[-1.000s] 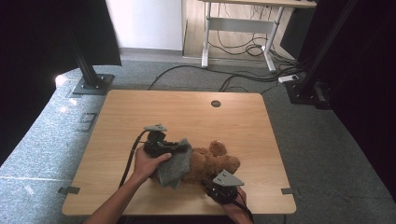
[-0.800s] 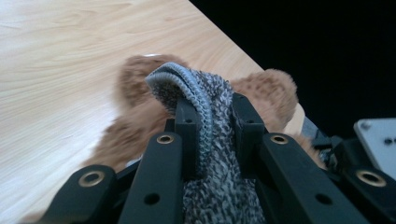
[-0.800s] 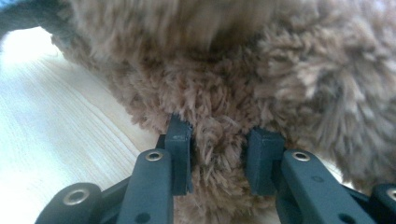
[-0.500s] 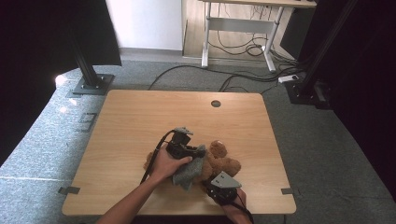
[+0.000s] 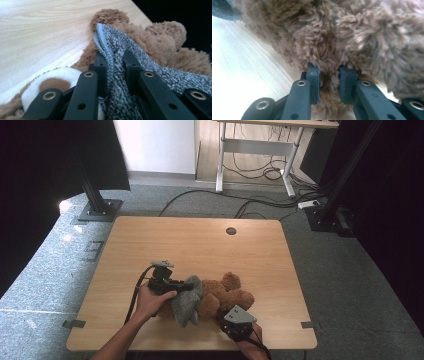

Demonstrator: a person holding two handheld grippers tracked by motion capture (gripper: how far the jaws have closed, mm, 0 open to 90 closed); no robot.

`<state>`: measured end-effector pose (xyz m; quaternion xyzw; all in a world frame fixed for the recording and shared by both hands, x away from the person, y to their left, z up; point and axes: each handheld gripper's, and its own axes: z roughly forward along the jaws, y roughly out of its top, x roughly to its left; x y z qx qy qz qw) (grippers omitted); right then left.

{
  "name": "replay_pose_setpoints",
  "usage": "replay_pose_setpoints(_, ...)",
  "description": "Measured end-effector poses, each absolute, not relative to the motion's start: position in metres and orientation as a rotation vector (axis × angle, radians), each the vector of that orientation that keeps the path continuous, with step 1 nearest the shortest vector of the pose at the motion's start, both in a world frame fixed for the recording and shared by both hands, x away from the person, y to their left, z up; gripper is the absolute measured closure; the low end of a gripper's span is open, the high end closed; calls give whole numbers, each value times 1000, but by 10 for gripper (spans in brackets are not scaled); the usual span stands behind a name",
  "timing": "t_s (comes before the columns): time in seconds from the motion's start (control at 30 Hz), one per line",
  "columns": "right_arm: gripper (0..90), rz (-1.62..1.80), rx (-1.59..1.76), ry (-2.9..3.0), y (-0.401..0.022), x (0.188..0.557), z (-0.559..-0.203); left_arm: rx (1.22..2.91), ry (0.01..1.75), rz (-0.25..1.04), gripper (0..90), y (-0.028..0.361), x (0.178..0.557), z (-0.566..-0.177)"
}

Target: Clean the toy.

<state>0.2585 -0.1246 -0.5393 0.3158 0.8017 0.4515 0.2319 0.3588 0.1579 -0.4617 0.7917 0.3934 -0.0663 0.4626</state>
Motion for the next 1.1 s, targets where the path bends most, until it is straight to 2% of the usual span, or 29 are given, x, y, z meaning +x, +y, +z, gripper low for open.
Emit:
replay_pose_setpoints(0.43, 766, 1238, 882, 2216, -125, 257, -541, 1826, 965, -76, 763, 190, 344, -457)
replay_pose_setpoints(0.67, 768, 1242, 896, 2217, -126, 257, -542, 1807, 1025, 7, 762, 216, 340, -452)
replay_pose_setpoints(1.1, 771, 1244, 908, 2215, -126, 257, -543, 1846, 1228, -6, 761, 263, 339, -499)
